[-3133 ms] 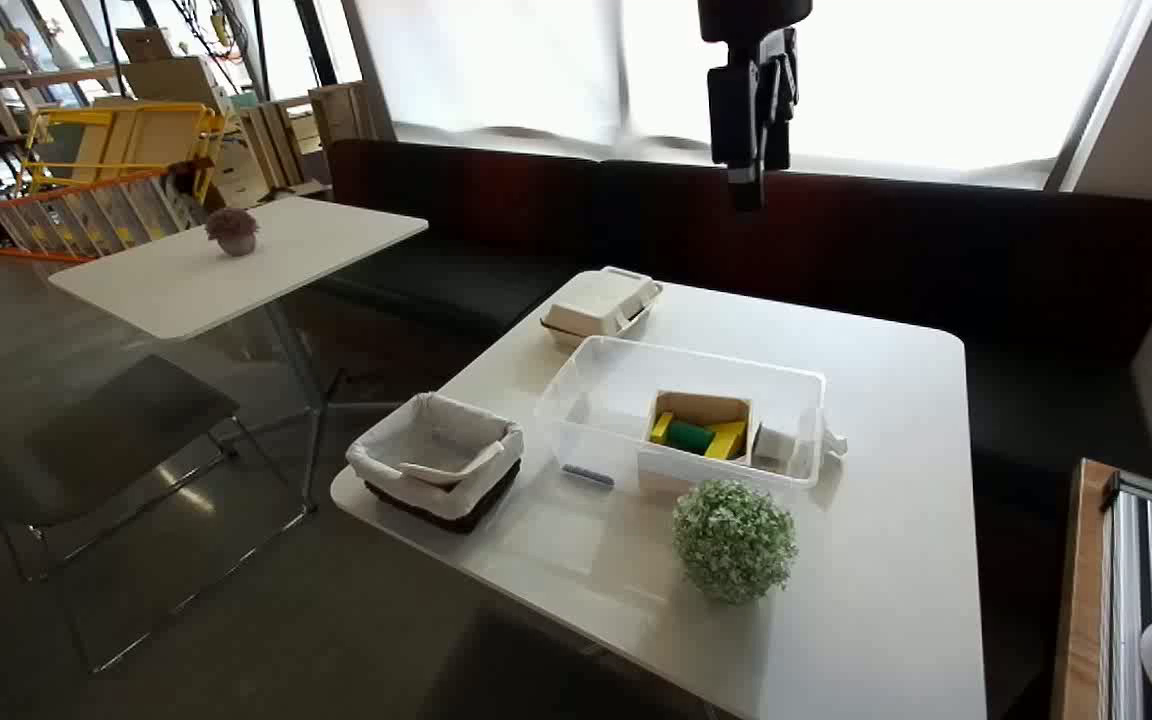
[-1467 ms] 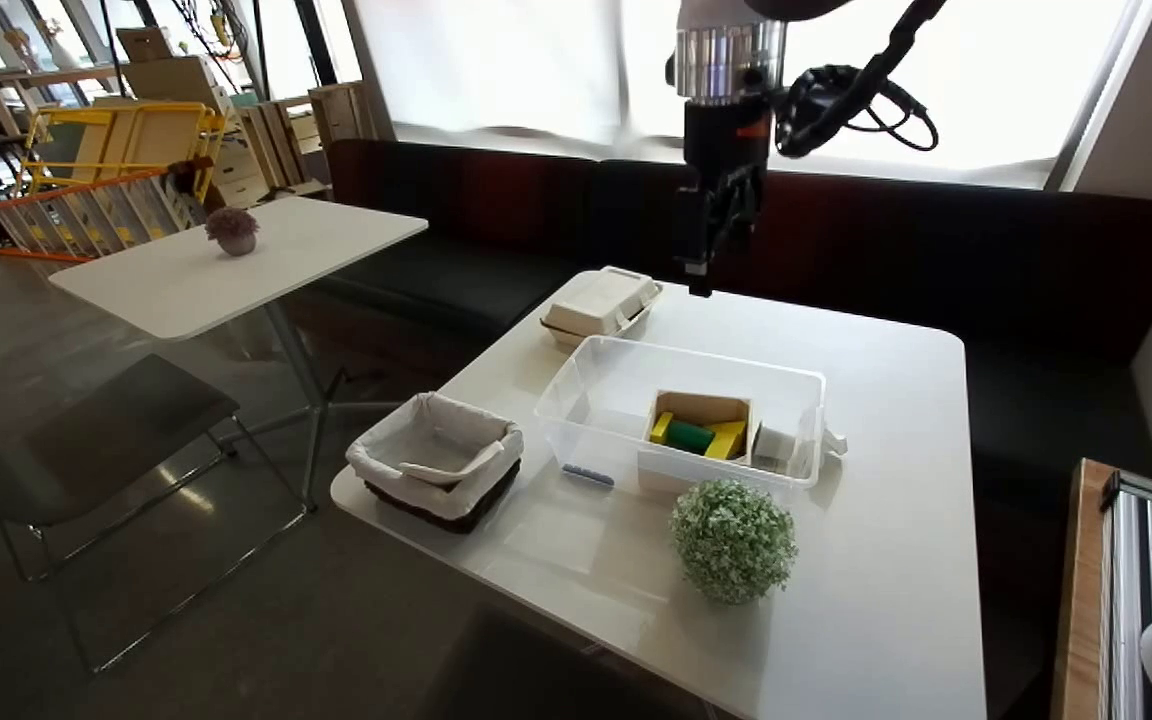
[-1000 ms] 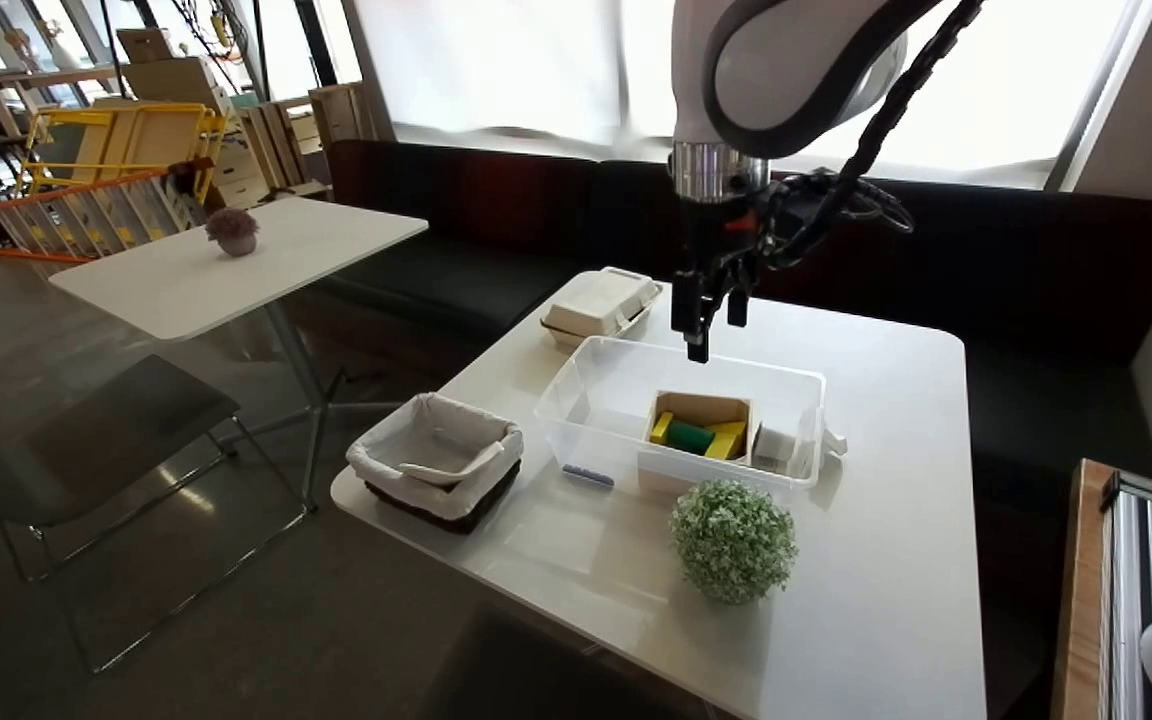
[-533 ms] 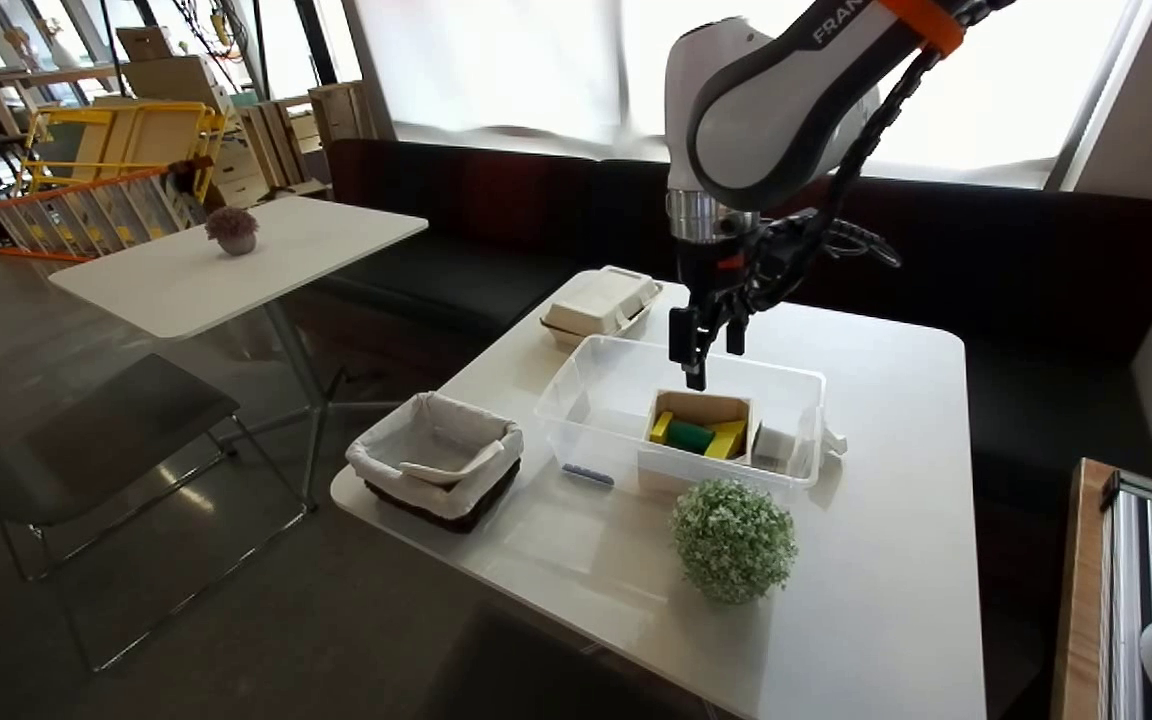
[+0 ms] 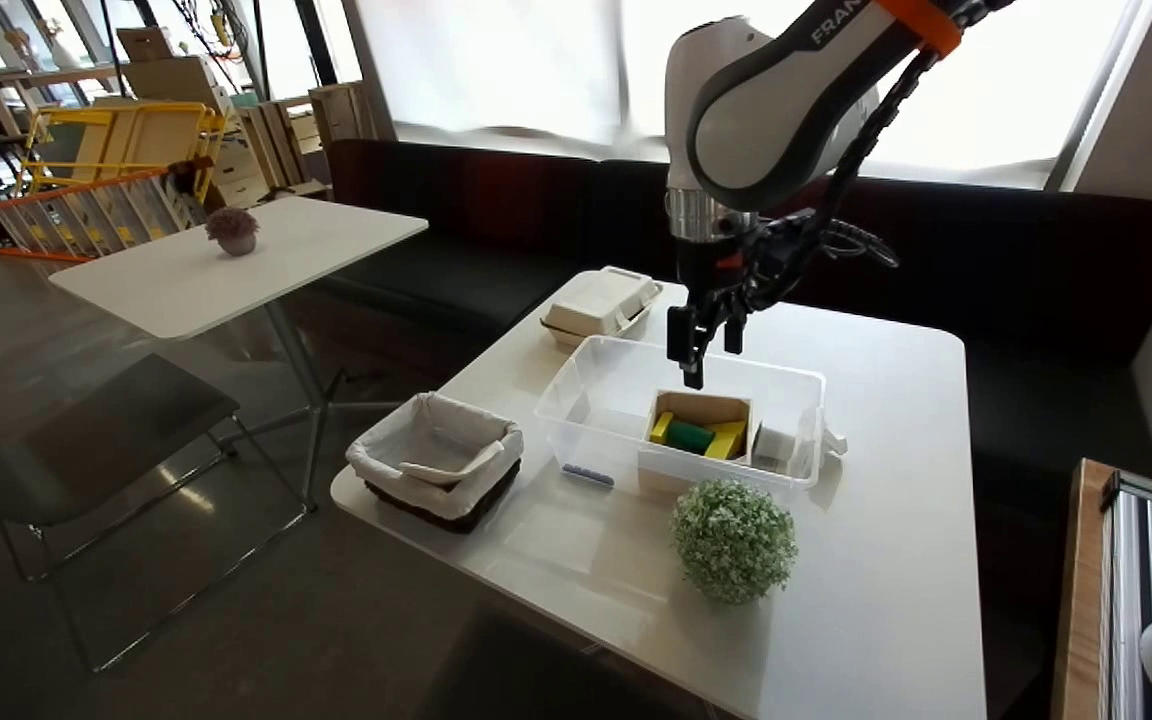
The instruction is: Remove the green block from the bowl
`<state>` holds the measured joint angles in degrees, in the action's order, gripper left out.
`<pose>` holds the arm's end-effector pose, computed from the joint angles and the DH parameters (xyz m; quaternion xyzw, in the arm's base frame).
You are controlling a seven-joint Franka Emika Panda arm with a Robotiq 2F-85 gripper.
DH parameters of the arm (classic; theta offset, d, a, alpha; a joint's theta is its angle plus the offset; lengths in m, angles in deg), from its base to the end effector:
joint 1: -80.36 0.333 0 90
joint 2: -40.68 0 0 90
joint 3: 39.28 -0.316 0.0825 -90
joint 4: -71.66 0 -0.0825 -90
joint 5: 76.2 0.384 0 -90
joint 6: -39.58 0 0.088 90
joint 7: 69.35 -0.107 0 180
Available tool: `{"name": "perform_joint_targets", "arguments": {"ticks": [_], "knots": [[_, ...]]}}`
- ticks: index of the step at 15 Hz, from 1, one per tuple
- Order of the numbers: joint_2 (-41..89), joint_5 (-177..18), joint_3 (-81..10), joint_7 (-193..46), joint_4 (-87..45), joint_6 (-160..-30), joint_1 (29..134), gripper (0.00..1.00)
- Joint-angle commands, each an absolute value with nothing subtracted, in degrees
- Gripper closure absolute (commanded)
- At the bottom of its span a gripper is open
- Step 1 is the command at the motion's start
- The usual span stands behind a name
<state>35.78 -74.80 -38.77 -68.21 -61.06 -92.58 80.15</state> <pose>0.5064 -0.0059 0.2979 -0.9988 0.0050 0.0475 0.0090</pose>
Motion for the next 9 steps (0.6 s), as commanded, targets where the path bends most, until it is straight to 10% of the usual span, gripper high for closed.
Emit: {"name": "perform_joint_targets", "arguments": {"ticks": [1,9], "knots": [[31.73,-74.17,-38.68,-68.83,-60.25,-97.01,79.84,0.00],[25.48,-70.79,-39.07,-69.31,-59.57,-101.75,79.59,0.00]]}}
